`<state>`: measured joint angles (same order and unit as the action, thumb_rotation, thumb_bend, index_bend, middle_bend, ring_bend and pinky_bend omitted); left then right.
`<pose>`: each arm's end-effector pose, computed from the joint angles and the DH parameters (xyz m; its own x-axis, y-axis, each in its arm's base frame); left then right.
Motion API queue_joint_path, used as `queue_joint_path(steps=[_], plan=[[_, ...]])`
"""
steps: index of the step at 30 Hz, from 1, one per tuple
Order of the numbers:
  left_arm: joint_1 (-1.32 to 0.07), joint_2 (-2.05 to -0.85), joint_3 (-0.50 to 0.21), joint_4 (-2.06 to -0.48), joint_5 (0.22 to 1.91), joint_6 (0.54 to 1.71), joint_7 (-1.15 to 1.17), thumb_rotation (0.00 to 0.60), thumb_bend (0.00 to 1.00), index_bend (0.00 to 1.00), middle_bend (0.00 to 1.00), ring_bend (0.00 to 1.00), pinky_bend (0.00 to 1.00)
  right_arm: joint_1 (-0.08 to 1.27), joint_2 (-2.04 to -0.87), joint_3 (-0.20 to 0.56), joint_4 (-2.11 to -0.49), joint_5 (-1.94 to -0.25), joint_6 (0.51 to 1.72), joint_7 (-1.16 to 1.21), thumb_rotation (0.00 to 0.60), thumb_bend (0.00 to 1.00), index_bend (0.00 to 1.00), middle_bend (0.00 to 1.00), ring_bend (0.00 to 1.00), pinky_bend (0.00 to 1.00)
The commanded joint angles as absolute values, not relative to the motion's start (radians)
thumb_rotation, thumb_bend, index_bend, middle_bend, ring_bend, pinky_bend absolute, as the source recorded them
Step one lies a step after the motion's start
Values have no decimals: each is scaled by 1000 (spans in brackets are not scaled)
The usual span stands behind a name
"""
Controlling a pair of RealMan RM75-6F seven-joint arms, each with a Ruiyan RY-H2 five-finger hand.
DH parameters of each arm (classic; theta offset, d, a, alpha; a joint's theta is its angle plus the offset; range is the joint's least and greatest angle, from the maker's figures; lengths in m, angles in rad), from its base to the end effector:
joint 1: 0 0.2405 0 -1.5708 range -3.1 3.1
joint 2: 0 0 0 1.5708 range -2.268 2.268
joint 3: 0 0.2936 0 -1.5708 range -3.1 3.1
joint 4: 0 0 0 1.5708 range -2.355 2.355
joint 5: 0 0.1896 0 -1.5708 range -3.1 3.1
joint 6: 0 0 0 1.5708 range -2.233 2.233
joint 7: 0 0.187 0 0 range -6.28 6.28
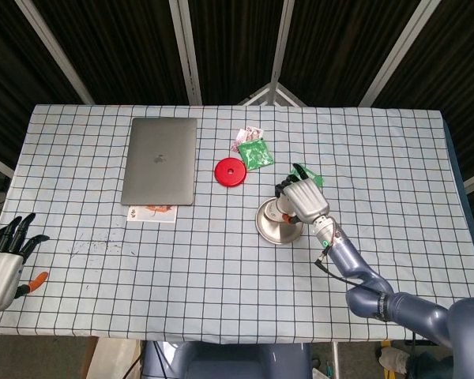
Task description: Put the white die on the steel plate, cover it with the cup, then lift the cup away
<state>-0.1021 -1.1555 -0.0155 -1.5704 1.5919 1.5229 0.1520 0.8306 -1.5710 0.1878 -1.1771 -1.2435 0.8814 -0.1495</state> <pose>-0.3229 0.2239 0.1784 0.5385 -0.0262 0.8422 0.8357 -0.1115 -0.5378 -0.1708 -0.4599 0.0035 0.5256 -0.1604 0.8355 -0.8038 -0.4155 0.4258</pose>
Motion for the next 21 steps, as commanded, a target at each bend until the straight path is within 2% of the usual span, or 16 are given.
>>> queue_joint_path(steps=[1,14,21], plan=[[-102,-1156,-15,-1572,1593,1522,154,600,275,286,0,0,128,820,-1555,174,-1193,-1253,880,-144,600,345,514,504,268,0],[-102,-1155,-13,-1575,1596,1525,153,600,275,286,0,0,128,803,-1487,114,-1374,-1318,877,-206,600,345,515,504,268,0],[-102,-1154,-14,-1575,1595,1525,150,600,275,287,0,0,128,815,-1504,126,-1395,-1324,881,-221,600,344,516,504,268,0]])
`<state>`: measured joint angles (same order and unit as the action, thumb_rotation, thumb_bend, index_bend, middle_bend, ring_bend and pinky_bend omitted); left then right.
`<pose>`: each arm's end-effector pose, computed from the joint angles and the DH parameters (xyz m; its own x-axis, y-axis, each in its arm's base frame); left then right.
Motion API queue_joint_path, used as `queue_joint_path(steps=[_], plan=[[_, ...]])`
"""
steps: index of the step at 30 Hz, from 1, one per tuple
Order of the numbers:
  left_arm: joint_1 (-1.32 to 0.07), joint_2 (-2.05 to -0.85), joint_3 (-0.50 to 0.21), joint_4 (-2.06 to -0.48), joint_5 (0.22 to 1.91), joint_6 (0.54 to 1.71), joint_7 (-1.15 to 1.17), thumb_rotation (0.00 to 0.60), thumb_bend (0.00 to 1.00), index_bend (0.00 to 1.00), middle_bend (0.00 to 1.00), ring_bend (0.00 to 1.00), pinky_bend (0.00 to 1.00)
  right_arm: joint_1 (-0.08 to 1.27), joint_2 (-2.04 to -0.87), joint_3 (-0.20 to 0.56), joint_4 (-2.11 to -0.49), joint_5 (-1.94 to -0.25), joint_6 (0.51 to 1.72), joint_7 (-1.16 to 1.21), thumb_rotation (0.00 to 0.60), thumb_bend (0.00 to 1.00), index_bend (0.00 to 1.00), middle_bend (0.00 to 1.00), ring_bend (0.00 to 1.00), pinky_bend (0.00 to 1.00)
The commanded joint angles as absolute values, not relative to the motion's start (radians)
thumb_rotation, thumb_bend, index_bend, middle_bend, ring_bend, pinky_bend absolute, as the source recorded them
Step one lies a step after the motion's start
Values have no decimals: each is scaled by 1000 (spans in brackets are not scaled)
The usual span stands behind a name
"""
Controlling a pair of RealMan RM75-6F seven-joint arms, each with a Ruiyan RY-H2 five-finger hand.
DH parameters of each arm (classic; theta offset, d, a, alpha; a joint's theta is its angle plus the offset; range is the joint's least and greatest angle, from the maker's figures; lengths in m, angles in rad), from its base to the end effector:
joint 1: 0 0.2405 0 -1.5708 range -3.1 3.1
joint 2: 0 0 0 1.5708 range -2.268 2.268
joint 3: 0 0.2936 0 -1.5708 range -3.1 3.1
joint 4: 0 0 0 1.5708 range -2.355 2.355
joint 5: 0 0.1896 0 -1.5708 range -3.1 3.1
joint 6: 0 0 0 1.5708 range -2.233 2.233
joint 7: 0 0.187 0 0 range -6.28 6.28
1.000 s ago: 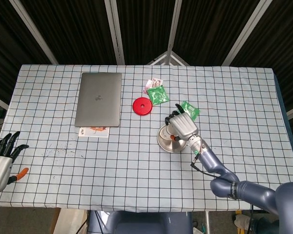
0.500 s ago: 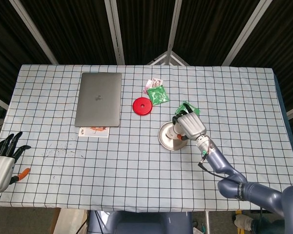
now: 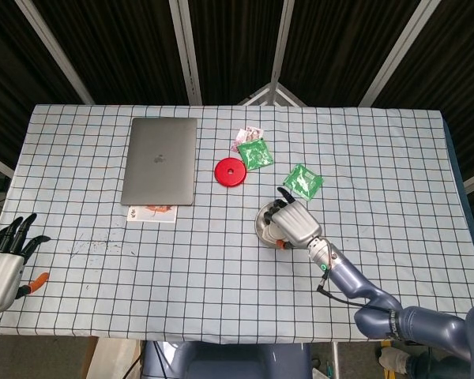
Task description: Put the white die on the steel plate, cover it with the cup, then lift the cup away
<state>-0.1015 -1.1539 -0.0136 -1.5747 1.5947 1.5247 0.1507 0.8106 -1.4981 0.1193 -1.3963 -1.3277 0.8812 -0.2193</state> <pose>-0.3219 0.2232 0.1784 0.5352 -0.0258 0.8443 0.8375 -0.1140 -0.5343 -0.1496 -0.4106 -0.0101 0.5801 -0.2076 0.7876 -0.7290 -0.5637 0.3884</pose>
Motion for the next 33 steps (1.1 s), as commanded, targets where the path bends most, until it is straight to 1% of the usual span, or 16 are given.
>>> queue_joint_path(steps=[1,6,12,18,26,31,33], plan=[[-102,-1154,-14,-1574,1594,1525,150,600,275,288,0,0,128,816,-1506,130,-1394,-1321,881,-221,600,344,515,504,268,0],[-103,-1154,-11,-1573,1598,1522,153,600,275,288,0,0,128,822,-1522,163,-1384,-1296,883,-182,600,344,516,504,268,0],[-104,-1155,-13,-1573,1594,1520,154,600,275,289,0,0,128,828,-1539,171,-1331,-1274,864,-162,600,344,515,504,268,0],[-102,-1156,-13,-1574,1593,1521,161,600,275,290,0,0,128,824,-1558,165,-1270,-1271,856,-135,600,345,516,504,268,0],[-104,-1157,-12,-1576,1591,1515,168,600,275,290,0,0,128,816,-1567,172,-1207,-1301,892,-88,600,344,515,504,268,0],[-104,-1157,-13,-1578,1589,1517,170,600,275,290,0,0,128,807,-1550,168,-1201,-1320,910,-70,600,345,520,504,268,0],[-104,-1157,-12,-1578,1589,1515,171,600,275,291,0,0,128,800,-1537,156,-1210,-1329,909,-74,600,345,527,504,268,0]])
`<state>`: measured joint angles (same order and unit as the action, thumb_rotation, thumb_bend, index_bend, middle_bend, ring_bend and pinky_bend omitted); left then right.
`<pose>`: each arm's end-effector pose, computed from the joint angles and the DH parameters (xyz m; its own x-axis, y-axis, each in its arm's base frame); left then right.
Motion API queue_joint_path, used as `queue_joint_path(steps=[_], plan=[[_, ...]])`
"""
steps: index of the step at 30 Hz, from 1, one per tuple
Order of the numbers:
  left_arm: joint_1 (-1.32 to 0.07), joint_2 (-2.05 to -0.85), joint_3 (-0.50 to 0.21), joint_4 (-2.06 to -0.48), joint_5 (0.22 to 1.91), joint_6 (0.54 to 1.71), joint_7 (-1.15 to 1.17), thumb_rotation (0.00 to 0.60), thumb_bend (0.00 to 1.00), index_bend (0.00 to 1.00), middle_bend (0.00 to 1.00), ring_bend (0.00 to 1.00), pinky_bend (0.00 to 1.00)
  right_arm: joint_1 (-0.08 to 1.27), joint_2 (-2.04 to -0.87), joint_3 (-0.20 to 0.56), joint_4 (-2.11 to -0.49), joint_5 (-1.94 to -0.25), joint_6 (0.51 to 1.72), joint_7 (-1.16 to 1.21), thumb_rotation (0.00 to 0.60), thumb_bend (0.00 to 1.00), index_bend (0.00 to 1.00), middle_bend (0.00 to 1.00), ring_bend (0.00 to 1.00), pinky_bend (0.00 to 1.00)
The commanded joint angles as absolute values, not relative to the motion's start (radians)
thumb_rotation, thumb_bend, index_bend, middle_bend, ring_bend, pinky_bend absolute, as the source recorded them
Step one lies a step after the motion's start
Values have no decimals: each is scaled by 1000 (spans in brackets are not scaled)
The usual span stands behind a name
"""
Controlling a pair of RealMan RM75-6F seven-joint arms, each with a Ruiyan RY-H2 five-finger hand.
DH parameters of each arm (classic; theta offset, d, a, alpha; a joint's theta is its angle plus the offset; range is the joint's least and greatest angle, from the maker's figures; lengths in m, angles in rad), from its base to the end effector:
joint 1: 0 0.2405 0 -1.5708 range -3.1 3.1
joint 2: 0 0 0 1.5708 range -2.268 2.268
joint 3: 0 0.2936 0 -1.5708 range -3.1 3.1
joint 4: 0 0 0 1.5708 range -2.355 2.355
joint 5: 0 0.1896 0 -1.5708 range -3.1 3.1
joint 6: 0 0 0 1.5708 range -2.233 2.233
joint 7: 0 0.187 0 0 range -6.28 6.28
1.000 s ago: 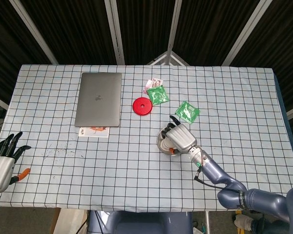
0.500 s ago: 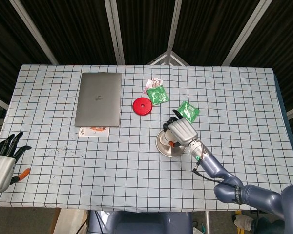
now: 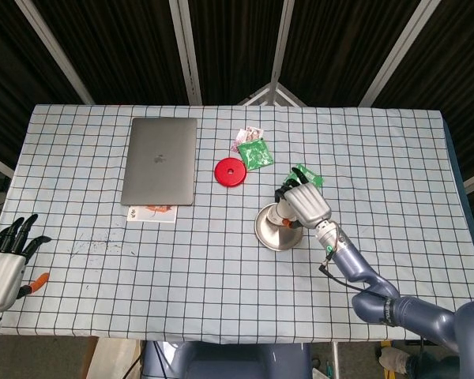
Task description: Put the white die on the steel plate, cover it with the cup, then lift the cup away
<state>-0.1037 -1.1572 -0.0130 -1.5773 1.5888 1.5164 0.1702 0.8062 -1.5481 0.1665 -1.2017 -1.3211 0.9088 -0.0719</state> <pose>-0.3224 0.2239 0.1760 0.5472 -0.0190 0.8368 0.8305 -0.1114 -0.5457 -0.1725 -0.4483 0.0070 0.5011 -0.1665 0.8492 -0.8044 -0.4514 0.3862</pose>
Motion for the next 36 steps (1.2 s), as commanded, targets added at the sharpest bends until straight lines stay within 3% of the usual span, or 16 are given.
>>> queue_joint_path(steps=[1,14,36], plan=[[-104,-1156,-11,-1579,1589,1514,171,600,275,292,0,0,128,798,-1532,151,-1216,-1333,908,-76,600,345,528,504,268,0],[-104,-1154,-6,-1590,1592,1509,180,600,275,293,0,0,128,757,-1472,79,-1343,-1433,966,-128,600,345,547,504,268,0],[-104,-1151,-8,-1587,1590,1510,173,600,275,293,0,0,128,804,-1528,134,-1334,-1387,901,-111,600,345,554,504,268,0]])
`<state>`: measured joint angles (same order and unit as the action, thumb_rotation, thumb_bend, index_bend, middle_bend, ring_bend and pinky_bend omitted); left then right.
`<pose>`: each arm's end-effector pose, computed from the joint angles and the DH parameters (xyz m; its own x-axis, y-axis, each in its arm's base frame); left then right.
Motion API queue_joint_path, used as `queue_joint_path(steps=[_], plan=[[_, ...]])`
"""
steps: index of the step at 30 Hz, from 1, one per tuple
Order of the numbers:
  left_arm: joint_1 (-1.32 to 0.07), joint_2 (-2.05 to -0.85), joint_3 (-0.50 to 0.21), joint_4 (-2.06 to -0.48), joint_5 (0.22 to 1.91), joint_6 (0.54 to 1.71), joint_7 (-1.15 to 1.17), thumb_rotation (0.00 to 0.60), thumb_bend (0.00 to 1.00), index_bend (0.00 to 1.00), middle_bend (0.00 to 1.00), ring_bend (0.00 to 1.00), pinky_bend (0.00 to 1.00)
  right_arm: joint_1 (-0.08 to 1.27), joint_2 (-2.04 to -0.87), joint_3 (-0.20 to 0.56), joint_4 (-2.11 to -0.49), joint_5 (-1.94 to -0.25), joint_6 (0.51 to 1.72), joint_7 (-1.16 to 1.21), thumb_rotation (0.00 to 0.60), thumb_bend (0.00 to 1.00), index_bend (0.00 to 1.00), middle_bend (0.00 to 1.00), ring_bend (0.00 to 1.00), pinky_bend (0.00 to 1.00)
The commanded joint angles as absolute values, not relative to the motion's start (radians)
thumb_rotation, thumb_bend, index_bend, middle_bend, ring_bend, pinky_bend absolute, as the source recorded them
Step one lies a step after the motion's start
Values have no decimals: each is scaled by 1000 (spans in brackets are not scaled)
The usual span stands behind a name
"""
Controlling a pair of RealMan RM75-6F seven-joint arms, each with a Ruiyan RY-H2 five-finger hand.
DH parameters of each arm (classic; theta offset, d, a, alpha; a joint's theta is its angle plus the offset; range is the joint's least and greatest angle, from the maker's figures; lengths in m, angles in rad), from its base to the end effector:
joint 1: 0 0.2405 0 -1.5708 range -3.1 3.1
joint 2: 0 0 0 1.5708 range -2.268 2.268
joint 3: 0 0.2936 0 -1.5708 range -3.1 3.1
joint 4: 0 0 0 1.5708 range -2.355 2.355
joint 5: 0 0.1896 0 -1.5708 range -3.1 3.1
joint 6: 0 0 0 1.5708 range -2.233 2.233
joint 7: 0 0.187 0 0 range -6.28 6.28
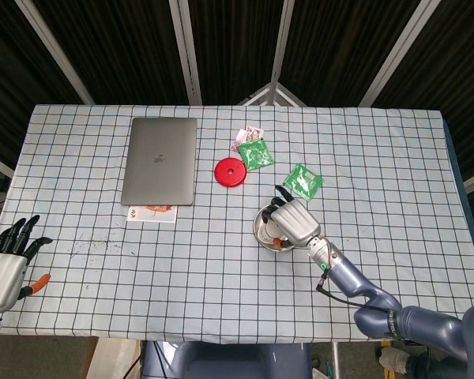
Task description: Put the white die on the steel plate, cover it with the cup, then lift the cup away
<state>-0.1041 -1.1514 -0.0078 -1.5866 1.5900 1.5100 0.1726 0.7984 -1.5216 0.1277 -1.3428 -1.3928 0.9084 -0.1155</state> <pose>-0.3218 0.2228 0.1752 0.5474 -0.0081 0.8368 0.8308 -0.1151 -0.5446 -0.1500 -0.4133 -0.0101 0.5278 -0.2029 0.8248 -0.7517 -0.5637 0.3423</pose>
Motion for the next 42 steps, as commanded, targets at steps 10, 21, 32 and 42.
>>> queue_joint_path(steps=[10,21,32,42], plan=[[-106,-1154,-7,-1588,1589,1505,181,600,274,293,0,0,128,817,-1584,170,-1222,-1373,919,-58,600,345,554,504,268,0],[-108,-1157,-8,-1586,1586,1500,185,600,275,293,0,0,128,793,-1575,184,-1140,-1397,988,38,600,345,561,504,268,0],[-107,-1157,-5,-1589,1588,1500,187,600,275,293,0,0,128,745,-1454,212,-1135,-1336,993,81,600,355,574,504,268,0],[-107,-1161,-4,-1594,1588,1500,197,600,275,293,0,0,128,703,-1426,184,-1029,-1262,906,73,600,357,574,504,268,0]])
